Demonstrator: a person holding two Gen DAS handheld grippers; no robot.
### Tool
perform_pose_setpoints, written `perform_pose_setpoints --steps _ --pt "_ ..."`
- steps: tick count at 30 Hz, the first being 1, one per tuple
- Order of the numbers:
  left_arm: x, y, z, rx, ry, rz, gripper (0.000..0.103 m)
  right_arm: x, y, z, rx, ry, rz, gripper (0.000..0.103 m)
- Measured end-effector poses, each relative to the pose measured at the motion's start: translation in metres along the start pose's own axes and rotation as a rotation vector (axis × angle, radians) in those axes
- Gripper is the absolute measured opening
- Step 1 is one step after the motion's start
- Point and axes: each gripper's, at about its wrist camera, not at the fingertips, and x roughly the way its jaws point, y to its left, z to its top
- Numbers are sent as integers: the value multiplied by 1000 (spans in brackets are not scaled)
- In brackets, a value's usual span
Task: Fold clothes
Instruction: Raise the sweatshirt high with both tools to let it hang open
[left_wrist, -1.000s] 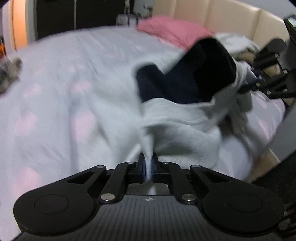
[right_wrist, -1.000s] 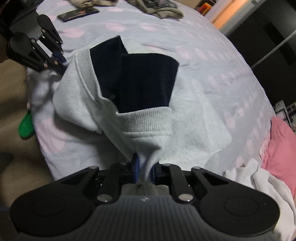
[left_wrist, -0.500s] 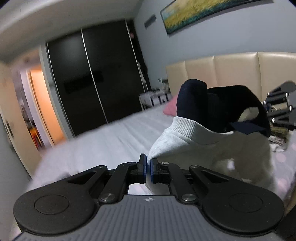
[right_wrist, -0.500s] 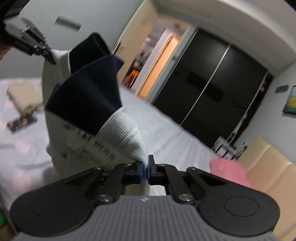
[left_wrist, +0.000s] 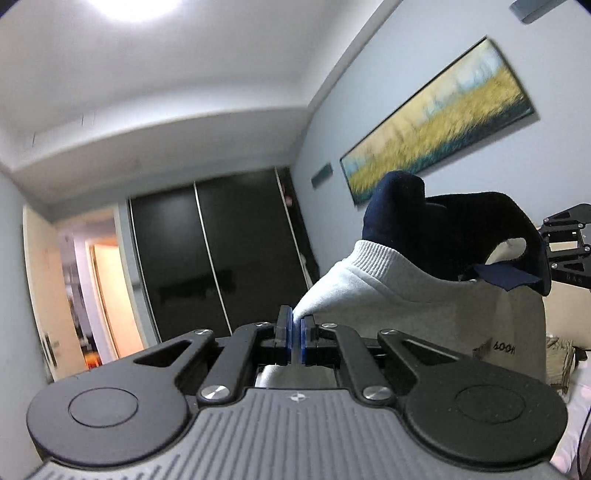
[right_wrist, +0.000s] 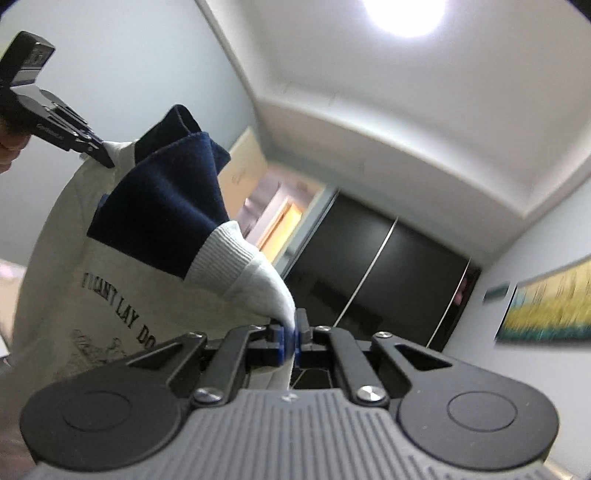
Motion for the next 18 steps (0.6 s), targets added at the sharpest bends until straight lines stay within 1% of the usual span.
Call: perform_pose_setpoints --steps 1,3,6,10,13,15,18 --pt "-6 -2 7 16 -7 1 3 -5 0 7 1 -13 -1 5" --pt "-14 -7 10 36 -1 -8 3 -15 0 18 -4 -25 5 5" --pt "-27 -9 8 26 10 -38 3 -28 -1 29 -36 -30 27 5" --pt "-41 -7 0 10 32 -82 3 -50 -5 39 -12 -40 58 5" --pt "-49 -7 -7 -14 72 -137 3 -69 -10 40 -20 -27 85 5" --pt "-52 -5 -15 -19 108 -171 3 -81 -15 36 -11 -6 119 5" --pt "-55 -3 -25 -21 156 -210 3 -91 -12 27 -20 34 153 5"
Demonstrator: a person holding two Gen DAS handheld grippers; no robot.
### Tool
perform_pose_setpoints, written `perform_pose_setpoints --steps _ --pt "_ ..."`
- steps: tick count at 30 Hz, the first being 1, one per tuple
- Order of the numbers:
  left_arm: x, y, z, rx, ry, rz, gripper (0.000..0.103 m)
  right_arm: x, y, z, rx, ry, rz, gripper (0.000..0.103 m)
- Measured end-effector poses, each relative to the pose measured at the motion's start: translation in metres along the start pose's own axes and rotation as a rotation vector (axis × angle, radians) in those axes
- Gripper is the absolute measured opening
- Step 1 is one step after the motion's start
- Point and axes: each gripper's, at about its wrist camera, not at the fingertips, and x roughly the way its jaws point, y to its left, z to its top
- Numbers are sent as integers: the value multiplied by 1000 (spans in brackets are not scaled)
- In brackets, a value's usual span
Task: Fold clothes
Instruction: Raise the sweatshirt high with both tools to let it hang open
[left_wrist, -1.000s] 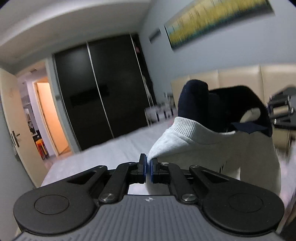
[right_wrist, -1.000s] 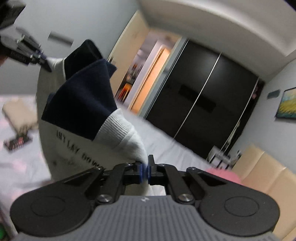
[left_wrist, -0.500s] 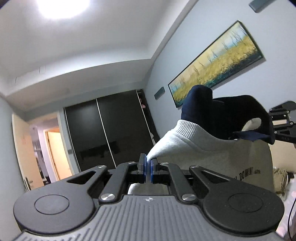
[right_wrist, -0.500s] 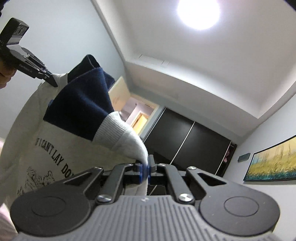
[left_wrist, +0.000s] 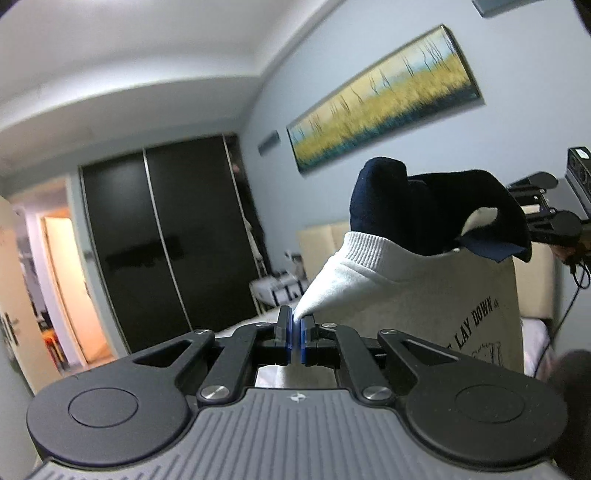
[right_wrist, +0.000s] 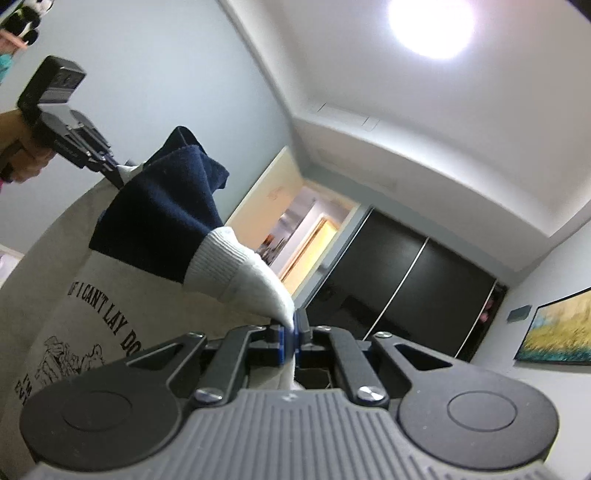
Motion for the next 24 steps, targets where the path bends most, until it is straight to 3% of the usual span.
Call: perform_pose_setpoints --steps 6,11,17,24 --pt "28 10 -5 -3 63 -23 3 9 -2 -12 3 56 25 5" --pt "90 38 -14 -29 139 -24 3 58 -2 -18 -19 108 46 5" --pt "218 99 -43 -169 261 -22 3 189 -36 -69 -34 235 67 5" --pt "395 138 -133 -210 481 49 3 372 -41 -189 -26 457 131 5"
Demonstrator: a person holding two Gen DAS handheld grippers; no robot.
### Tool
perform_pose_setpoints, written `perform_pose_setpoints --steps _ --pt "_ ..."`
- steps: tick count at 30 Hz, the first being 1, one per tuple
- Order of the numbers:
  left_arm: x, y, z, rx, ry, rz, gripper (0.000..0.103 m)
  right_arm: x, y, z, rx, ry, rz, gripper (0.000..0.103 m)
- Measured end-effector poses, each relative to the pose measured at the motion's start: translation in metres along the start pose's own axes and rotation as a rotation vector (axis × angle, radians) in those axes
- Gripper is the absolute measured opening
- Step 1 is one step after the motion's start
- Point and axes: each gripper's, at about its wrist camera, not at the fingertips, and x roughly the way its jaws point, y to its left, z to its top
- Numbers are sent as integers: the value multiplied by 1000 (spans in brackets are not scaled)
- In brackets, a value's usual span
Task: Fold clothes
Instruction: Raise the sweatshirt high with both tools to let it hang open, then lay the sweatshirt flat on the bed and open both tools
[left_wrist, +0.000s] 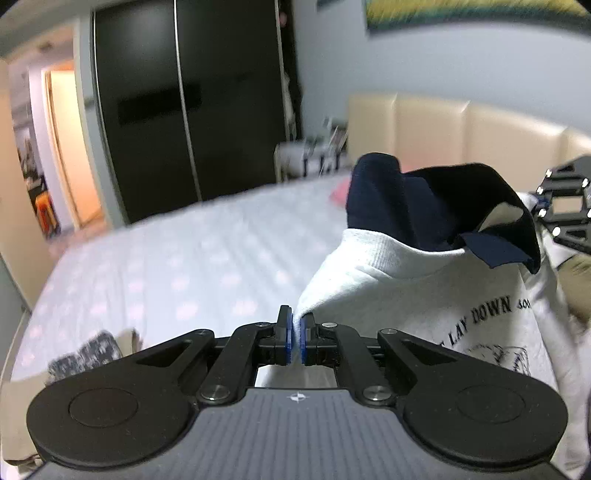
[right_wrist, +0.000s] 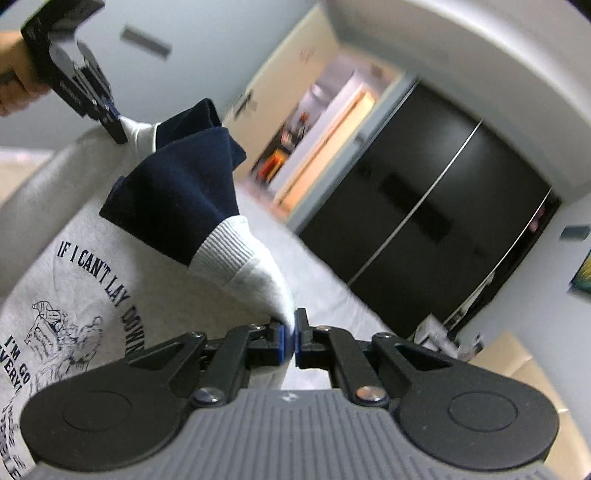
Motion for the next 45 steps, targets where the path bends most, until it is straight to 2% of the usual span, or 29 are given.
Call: perform_pose_setpoints --steps 5,10,13,16,18,20,21,22,23,24,27,30,34,39,42,45 --pt "130 15 -30 -14 195 31 3 125 6 -46 45 156 82 5" --pt "210 24 -69 -44 313 42 3 214 31 -96 77 299 134 5" --pt "240 26 -93 -61 355 60 3 243 48 -120 108 362 154 6" --pt "254 21 -121 -70 383 82 5 267 64 -142 136 409 158 6" --pt "258 17 -132 -59 396 97 13 276 75 -156 154 437 156 6" --pt "255 13 -132 -23 407 120 16 300 78 -164 170 463 133 7" --pt "252 12 -130 -2 412 133 17 315 78 -168 171 478 109 12" --pt "249 10 -129 20 417 145 18 320 83 -172 168 492 84 24" --pt "246 8 -127 42 421 158 21 317 86 -176 169 503 72 31" --pt "239 8 -125 51 418 173 24 314 88 -180 170 512 64 42" --pt "206 19 -121 30 391 208 25 302 85 -181 191 505 77 43" --pt "166 26 -132 -39 388 139 26 274 73 -189 290 486 92 44" --pt "103 9 -178 -31 402 82 26 209 61 -206 409 500 144 54" --pt "27 -10 -245 -167 366 39 26 115 67 -238 506 535 174 55" --pt "0 -22 -276 -273 345 17 26 84 73 -257 575 577 192 55" --pt "-11 -42 -300 -300 356 7 26 55 84 -268 611 609 196 55"
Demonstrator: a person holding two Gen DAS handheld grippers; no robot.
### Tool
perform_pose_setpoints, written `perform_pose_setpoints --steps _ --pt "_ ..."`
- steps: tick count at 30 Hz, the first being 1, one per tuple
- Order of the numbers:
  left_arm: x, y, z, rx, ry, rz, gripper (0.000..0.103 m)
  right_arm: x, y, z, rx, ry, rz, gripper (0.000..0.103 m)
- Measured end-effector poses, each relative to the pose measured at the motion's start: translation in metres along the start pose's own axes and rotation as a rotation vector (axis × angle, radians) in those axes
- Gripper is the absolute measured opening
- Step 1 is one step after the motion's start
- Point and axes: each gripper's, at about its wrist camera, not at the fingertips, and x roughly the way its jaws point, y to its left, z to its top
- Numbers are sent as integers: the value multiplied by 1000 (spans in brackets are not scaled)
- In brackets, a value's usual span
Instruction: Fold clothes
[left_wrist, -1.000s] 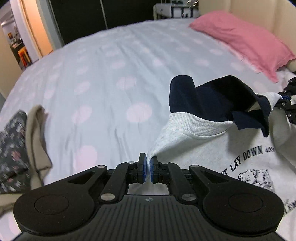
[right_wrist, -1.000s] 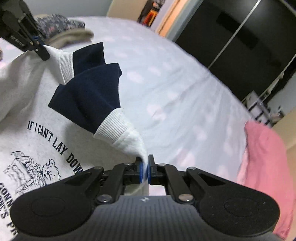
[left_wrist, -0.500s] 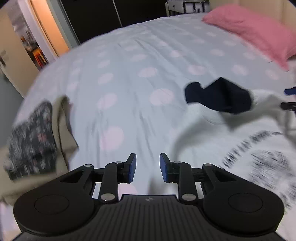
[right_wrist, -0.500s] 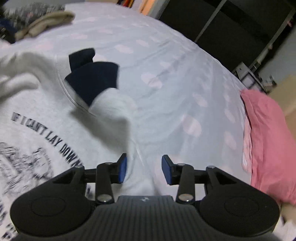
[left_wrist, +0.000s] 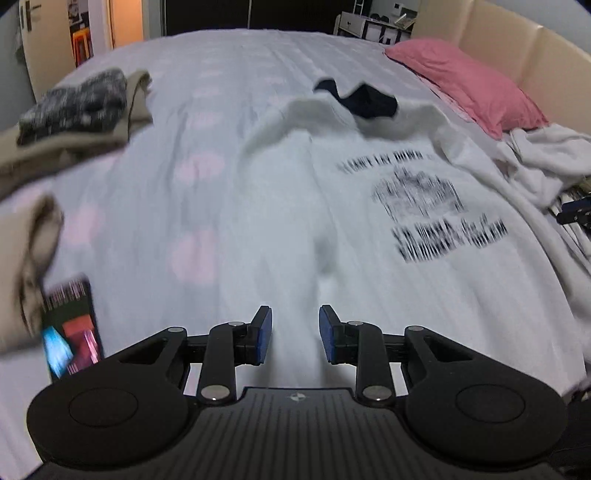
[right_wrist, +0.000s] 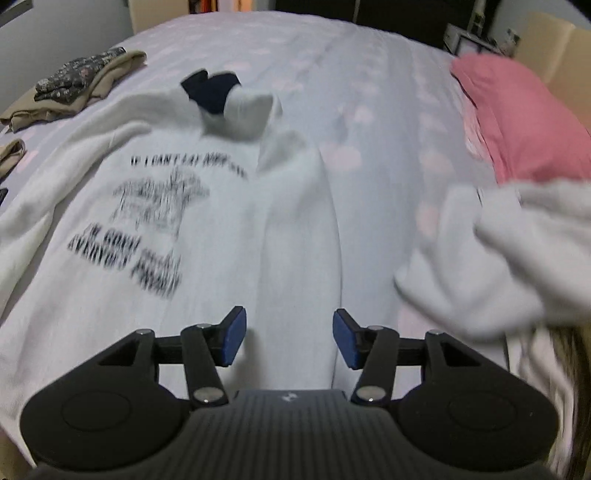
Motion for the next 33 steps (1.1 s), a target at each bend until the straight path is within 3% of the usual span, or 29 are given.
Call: perform_pose_setpoints --steps 7,13,14,16,19,22,26,29,32,33 --pt "-5 -20 -52 -27 19 -44 26 -35 29 -54 -15 45 72 56" --pt "2 -36 -71 33 36 -43 26 -20 52 -84 -139 181 30 53" --pt "4 -38 -72 37 37 -41 26 -18 53 -86 -140 196 28 48" --pt "7 -39 -74 40 41 -42 26 -14 51 -86 -137 219 32 9" --pt "10 -37 -77 37 47 -47 26 -18 47 -80 -162 227 0 4" --pt "11 -35 -78 30 49 -55 26 -37 20 -70 -130 175 -124 3" --pt "12 -32 -78 17 52 -66 26 -63 -40 -63 36 82 -321 3" --pt "12 -31 -78 13 54 -70 26 -55 -73 -72 118 94 -422 13" --pt "10 -29 -77 7 52 -73 26 -35 -62 -79 -78 169 -601 14" --pt "10 -28 -77 4 52 -73 26 -34 -55 -79 -129 159 -628 16"
